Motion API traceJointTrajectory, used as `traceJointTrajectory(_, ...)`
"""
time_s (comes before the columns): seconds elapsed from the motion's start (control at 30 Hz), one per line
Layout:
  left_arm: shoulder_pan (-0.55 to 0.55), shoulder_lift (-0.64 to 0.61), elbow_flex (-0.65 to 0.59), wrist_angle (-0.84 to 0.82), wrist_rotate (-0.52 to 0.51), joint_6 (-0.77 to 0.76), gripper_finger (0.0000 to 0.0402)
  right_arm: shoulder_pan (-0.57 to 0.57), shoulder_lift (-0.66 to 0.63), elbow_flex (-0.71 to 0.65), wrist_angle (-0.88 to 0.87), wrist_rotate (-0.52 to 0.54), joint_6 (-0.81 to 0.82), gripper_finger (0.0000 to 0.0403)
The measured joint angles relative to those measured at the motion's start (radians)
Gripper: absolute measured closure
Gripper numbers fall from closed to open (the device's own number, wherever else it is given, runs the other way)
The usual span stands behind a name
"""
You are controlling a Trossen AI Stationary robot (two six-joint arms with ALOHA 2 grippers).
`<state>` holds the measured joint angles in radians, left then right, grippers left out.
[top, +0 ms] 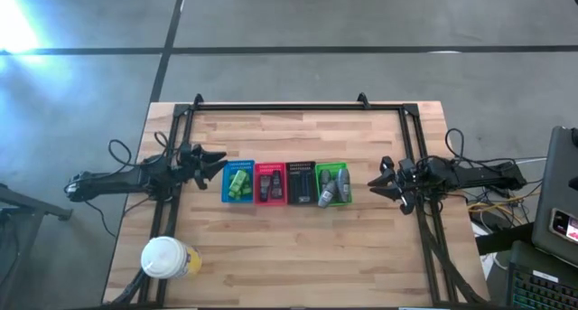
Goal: Pick & Place Travel size toiletries
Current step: Return to Home Position
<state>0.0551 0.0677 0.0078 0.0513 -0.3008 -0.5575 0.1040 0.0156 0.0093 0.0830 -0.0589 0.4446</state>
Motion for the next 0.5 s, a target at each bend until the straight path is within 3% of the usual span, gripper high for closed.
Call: traceJointTrajectory(0.5, 0.0, 0.0, 0.0, 0.0, 0.0, 0.0, 0.0183, 0.0, 0.0, 0.0, 0.0, 0.0, 0.0, 0.035)
